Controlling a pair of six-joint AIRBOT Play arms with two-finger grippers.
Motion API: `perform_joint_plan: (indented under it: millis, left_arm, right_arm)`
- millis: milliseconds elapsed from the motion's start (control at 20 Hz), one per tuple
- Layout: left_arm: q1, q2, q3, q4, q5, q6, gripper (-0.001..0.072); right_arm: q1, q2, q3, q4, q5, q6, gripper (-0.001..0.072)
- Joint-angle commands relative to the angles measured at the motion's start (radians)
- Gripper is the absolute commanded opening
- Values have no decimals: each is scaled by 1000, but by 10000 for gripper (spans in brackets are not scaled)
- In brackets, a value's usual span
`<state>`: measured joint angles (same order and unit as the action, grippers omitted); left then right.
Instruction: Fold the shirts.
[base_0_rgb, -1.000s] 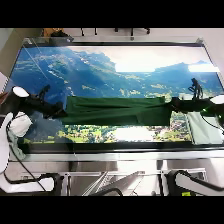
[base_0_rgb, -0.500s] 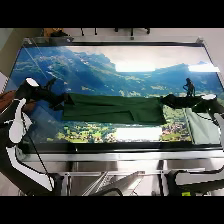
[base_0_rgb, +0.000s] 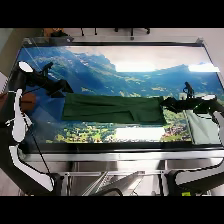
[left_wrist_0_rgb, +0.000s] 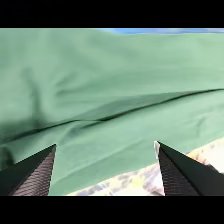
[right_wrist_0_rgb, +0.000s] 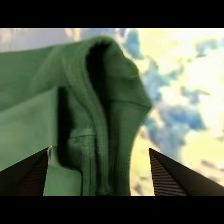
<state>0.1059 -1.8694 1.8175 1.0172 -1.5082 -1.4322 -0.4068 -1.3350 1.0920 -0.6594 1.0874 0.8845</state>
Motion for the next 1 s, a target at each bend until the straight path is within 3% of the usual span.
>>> perform_joint_plan:
  millis: [0, 100, 300, 350, 400, 500, 550, 700, 950]
  left_arm:
    - [-34, -1, 68, 1, -4, -13, 692]
    - [-53, -1, 70, 0, 10, -29, 692]
    - [-129, -1, 70, 1, 39, -32, 691]
    - [-152, -1, 70, 1, 56, -32, 690]
    - [-182, -3, 70, 1, 73, -32, 592]
    - [-243, -4, 45, 2, 109, -31, 56]
    - [-284, -4, 15, 2, 145, -31, 18]
    - [-412, -11, -110, -1, 307, -32, 18]
    - [-698, -150, -179, -225, 682, -29, 17]
  right_arm:
    - [5, -63, 1, 55, 38, -53, 690]
    - [23, -74, 1, 78, 34, -77, 672]
    - [72, -87, 2, 81, 29, -121, 155]
    - [80, -84, 8, 80, 31, -126, 67]
    - [83, -80, 17, 80, 42, -126, 21]
    - [81, -47, 47, 77, 72, -115, 21]
    - [74, -23, 68, 77, 94, -98, 20]
    - [36, 69, 158, 77, 213, -43, 20]
    - [2, 193, 280, 77, 402, 37, 19]
